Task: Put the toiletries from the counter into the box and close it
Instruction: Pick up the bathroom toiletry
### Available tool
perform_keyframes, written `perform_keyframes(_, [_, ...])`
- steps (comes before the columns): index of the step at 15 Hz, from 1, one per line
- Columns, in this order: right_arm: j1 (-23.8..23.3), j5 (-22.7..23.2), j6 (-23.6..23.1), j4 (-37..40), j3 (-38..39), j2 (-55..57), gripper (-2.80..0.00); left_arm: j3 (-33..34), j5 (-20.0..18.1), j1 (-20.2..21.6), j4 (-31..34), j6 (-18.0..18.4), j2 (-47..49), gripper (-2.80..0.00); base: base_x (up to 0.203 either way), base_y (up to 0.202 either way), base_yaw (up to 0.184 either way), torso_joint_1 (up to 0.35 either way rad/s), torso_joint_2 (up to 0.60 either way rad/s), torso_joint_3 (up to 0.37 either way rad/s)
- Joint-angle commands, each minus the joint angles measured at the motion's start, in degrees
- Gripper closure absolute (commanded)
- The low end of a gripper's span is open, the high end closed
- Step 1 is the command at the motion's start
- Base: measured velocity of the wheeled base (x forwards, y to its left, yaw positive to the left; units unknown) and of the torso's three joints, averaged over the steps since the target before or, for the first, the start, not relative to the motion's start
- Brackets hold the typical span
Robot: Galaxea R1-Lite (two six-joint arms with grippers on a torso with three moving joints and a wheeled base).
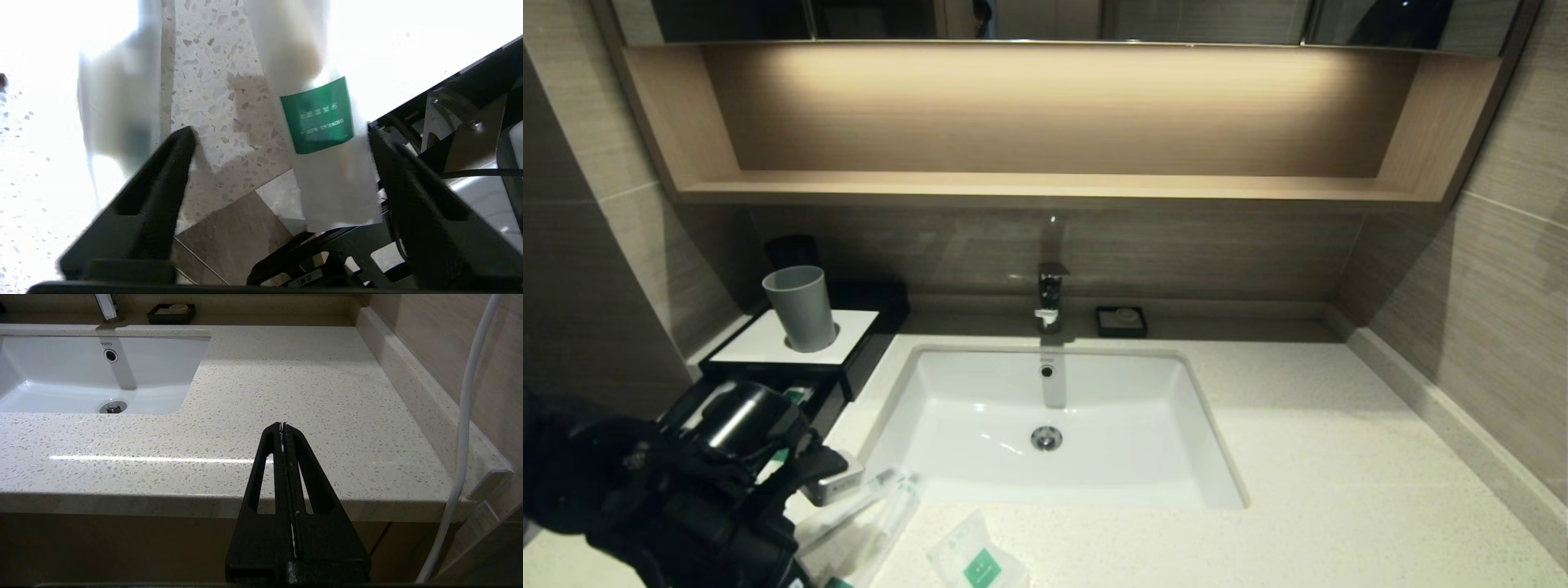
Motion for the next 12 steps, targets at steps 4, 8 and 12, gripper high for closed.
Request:
perform_keyframes(4, [0.01, 0.01, -0.06, -0.02, 0.09, -0.09, 0.00, 0.24, -0.15, 0.00, -0.23, 0.13, 0.22, 0.00, 0.000, 0.000, 0.000, 0.000, 0.00, 0.000])
perform_keyframes(8, [0.01, 0.01, -0.06, -0.02, 0.09, -0.09, 0.00, 0.24, -0.23, 0.00, -0.23, 0.13, 0.03, 0.00, 0.000, 0.000, 0.000, 0.000, 0.00, 0.000])
perform_keyframes(12, [0.01, 0.01, -0.06, -0.02, 0.09, -0.09, 0.00, 0.16, -0.23, 0.00, -0.23, 0.13, -0.84, 0.00, 0.000, 0.000, 0.000, 0.000, 0.00, 0.000])
